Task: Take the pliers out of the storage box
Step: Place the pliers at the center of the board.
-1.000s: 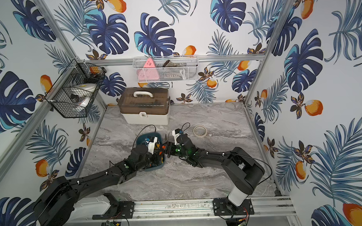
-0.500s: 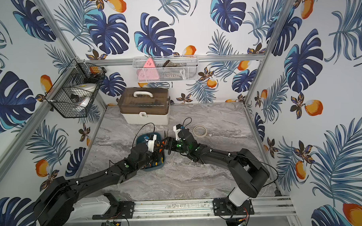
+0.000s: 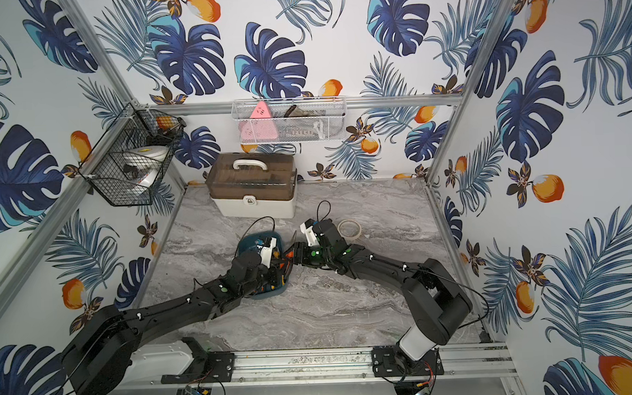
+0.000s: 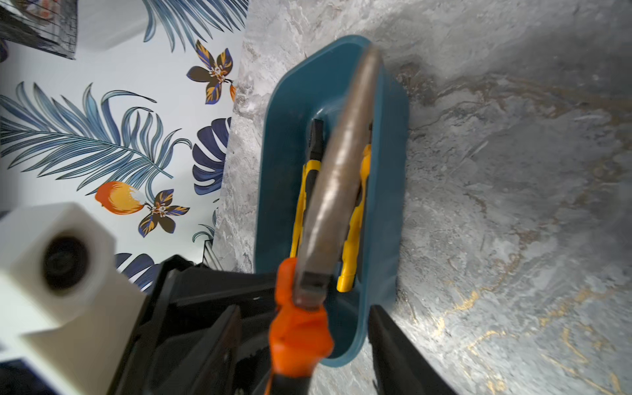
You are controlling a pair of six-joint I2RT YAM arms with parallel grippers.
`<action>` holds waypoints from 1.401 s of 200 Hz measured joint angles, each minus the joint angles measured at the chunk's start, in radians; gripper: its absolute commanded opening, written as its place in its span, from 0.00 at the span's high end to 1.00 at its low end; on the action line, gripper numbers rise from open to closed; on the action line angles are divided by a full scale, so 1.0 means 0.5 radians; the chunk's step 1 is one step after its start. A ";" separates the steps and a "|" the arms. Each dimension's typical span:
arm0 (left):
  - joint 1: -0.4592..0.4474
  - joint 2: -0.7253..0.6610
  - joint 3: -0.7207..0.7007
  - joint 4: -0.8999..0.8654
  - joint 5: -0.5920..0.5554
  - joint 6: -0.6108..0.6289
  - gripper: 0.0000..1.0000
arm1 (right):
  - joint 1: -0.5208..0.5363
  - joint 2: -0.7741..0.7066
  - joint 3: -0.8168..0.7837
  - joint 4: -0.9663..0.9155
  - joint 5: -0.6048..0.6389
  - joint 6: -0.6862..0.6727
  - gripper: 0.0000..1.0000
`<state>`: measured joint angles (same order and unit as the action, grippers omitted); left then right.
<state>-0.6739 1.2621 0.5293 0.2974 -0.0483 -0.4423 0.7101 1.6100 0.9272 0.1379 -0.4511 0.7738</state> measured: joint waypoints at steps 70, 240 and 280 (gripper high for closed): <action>-0.002 -0.008 0.000 -0.022 -0.006 0.038 0.68 | 0.002 0.071 0.001 0.165 -0.063 0.171 1.00; 0.011 -0.253 -0.029 -0.448 -1.032 -0.338 0.34 | -0.338 0.754 0.613 -0.506 -0.061 -0.623 1.00; 0.014 -0.262 -0.038 -0.366 -1.029 -0.327 0.35 | -0.385 0.984 0.678 -0.284 -0.326 -0.514 1.00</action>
<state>-0.6670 1.1313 0.5102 0.1143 -0.5629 -0.6056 0.5175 2.1021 1.2659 -0.0040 -0.6140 0.5167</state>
